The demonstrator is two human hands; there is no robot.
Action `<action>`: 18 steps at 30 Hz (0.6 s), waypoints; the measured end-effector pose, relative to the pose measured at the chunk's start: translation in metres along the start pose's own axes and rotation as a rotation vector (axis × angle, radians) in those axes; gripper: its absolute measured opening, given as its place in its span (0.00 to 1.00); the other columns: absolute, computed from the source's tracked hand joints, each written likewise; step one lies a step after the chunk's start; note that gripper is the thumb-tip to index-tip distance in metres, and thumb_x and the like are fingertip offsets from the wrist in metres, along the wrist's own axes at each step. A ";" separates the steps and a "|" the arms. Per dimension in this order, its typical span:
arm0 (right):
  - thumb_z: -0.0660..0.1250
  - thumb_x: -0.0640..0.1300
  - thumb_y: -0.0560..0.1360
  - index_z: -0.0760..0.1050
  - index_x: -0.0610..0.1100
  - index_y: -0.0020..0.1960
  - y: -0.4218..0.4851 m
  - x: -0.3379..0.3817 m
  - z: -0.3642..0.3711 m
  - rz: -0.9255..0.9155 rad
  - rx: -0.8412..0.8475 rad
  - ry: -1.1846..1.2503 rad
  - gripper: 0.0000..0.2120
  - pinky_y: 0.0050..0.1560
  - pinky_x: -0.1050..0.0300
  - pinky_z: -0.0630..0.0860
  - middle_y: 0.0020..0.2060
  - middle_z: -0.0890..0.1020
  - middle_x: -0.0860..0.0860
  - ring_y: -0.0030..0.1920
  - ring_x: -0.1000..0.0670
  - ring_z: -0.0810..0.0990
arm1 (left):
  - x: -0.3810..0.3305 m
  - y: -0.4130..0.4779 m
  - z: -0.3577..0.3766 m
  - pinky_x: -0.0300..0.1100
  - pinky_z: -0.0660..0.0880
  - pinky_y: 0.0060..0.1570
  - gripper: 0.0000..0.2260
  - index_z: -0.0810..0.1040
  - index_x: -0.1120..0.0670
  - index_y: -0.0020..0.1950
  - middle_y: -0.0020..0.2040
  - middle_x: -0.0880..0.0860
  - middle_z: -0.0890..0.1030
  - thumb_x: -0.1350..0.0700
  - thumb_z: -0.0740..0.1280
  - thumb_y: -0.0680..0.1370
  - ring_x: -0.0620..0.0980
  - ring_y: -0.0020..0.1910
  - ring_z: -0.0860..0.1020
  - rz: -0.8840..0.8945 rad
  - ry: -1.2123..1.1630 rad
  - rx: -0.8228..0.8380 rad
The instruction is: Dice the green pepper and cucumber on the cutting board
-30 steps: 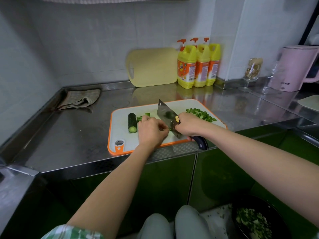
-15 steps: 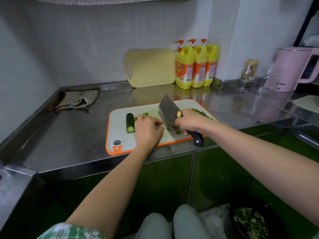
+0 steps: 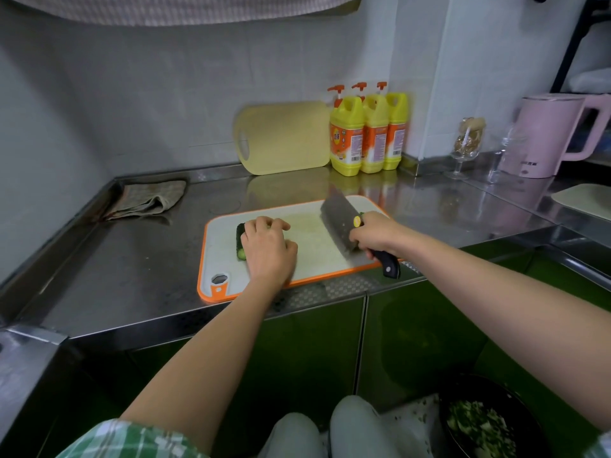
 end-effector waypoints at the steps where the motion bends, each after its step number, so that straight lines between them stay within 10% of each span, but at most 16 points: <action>1: 0.59 0.37 0.77 0.68 0.40 0.47 -0.002 0.004 0.004 -0.030 0.038 0.003 0.01 0.25 0.61 0.70 0.34 0.75 0.42 0.24 0.49 0.72 | 0.002 0.001 -0.001 0.49 0.62 0.57 0.15 0.77 0.53 0.61 0.60 0.56 0.74 0.56 0.65 0.74 0.58 0.61 0.66 -0.007 0.005 -0.001; 18: 0.60 0.37 0.77 0.68 0.40 0.42 -0.003 0.026 0.024 -0.095 0.165 -0.091 0.05 0.23 0.62 0.69 0.32 0.74 0.43 0.22 0.49 0.73 | 0.024 0.024 -0.008 0.50 0.62 0.58 0.18 0.74 0.49 0.67 0.63 0.56 0.76 0.46 0.64 0.78 0.59 0.63 0.65 -0.081 0.112 0.120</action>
Point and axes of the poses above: each hand's wrist, its own y-axis towards the middle knuckle, its own z-axis out of the palm, x = y × z, the point moved 1 cm from there along y, towards the middle knuckle
